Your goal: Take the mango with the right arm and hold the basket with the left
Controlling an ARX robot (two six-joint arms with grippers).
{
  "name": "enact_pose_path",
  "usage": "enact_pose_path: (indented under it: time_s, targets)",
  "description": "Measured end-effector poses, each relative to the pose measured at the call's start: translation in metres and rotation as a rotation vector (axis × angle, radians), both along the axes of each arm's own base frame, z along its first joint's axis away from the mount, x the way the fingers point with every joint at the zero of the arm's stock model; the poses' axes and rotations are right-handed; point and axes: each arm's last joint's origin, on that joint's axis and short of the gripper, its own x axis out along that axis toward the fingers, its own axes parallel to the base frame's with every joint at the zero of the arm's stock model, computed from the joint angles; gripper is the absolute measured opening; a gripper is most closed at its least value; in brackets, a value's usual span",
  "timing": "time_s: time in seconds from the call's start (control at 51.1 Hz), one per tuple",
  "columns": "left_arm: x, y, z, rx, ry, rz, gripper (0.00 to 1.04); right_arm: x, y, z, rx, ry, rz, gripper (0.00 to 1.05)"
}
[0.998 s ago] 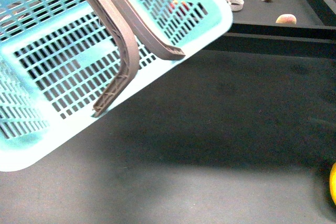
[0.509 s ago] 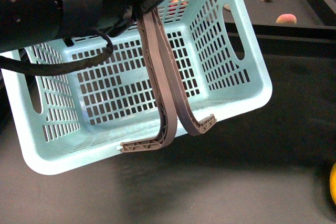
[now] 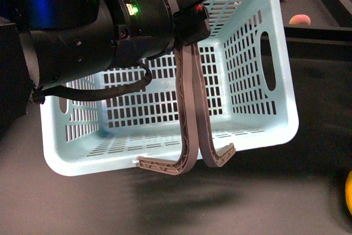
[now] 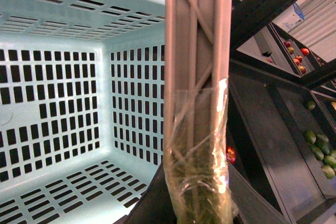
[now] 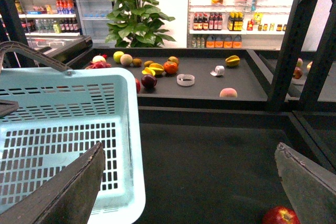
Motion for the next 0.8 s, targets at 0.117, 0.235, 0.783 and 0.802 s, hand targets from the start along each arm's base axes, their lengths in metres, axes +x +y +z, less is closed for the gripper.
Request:
enact_pose_path:
  time_s: [0.117, 0.235, 0.783, 0.802]
  targets:
    - [0.005, 0.004, 0.001, 0.012, -0.012, 0.017, 0.09, 0.0, 0.0, 0.0, 0.0, 0.0, 0.0, 0.96]
    - [0.008, 0.008, 0.002, 0.022, -0.022, 0.026, 0.09, 0.0, 0.0, 0.0, 0.0, 0.0, 0.0, 0.96]
    - [0.01, 0.012, 0.001, 0.028, -0.02, 0.043, 0.09, 0.0, 0.0, 0.0, 0.0, 0.0, 0.0, 0.96]
    - [0.01, 0.012, 0.001, 0.028, -0.02, 0.044, 0.09, 0.0, 0.0, 0.0, 0.0, 0.0, 0.0, 0.96]
